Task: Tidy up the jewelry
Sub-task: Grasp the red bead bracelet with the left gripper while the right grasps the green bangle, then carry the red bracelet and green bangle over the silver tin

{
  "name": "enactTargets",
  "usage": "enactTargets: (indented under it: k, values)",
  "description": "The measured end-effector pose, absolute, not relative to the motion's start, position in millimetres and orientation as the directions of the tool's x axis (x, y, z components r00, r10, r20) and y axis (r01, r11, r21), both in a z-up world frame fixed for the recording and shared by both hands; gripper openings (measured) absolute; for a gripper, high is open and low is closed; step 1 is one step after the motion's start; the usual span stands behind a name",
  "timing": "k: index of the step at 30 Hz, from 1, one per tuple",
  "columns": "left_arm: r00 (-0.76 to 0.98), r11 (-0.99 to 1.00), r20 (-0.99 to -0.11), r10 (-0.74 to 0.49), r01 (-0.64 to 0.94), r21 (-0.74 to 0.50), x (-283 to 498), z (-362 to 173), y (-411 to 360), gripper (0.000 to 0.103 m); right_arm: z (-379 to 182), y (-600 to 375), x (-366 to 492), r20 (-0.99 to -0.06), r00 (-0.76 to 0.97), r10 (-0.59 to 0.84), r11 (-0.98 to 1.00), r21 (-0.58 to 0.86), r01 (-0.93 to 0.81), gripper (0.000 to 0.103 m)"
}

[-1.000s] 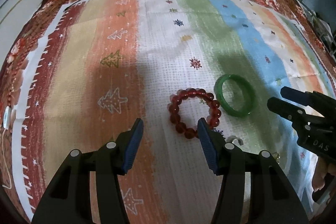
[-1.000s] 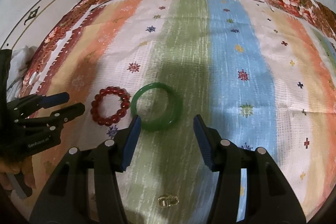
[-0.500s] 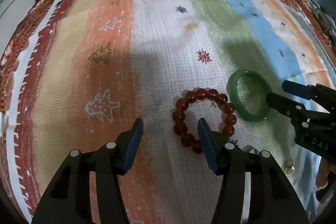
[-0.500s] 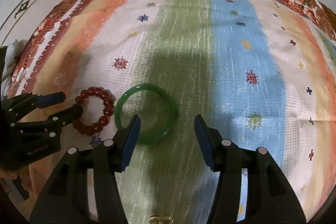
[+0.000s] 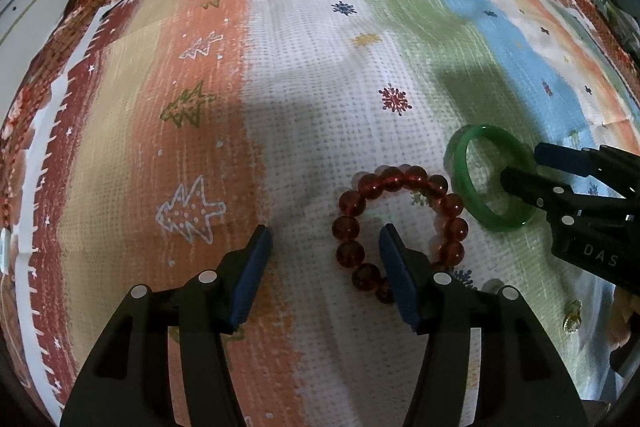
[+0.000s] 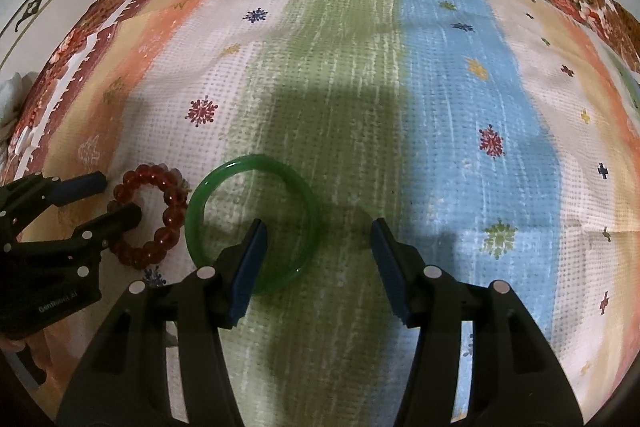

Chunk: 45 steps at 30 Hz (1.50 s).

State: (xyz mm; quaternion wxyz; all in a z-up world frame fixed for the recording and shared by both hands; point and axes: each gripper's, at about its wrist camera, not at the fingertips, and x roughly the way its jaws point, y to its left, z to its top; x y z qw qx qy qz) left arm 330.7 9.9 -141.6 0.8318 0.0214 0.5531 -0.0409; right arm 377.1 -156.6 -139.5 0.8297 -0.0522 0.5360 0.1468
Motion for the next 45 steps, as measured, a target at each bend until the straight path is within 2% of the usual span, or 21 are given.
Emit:
enactTargets:
  k: [2,3,6,8,11,27,45]
  values:
    - [0.387,0.995,-0.921,-0.037,0.098,0.001,330,-142,9,0.054,-140,-156,377,-0.906,0.387,0.173,0.953,0.056,-0.296,0.048]
    - [0.388,0.995,-0.921,-0.037,0.104,0.004,329,-142,8,0.052,-139,-157,376,-0.905,0.389,0.173,0.955,0.057,-0.292,0.036]
    - [0.385,0.994,-0.922,-0.036,0.112,0.007,329,-141,8,0.035,-139,-157,377,-0.907,0.38,0.183,0.953,0.069,-0.294,0.012]
    - [0.382,0.993,-0.923,-0.033,0.12,0.015,328,-141,7,0.016,-139,-157,376,-0.905,0.385,0.181,0.952,0.063,-0.3,0.012]
    - [0.383,0.991,-0.923,-0.04,0.136,0.013,327,-140,7,0.013,-137,-156,373,-0.902,0.385,0.193,0.95,0.072,-0.305,0.009]
    - [0.439,0.991,-0.892,-0.105,0.123,-0.056,309,-99,4,0.013,-97,-148,342,-0.871,0.447,0.206,0.935,0.04,-0.354,0.01]
    - [0.495,0.99,-0.86,-0.125,0.119,-0.076,283,-65,7,0.013,-71,-154,312,-0.848,0.484,0.215,0.934,0.034,-0.356,0.01]
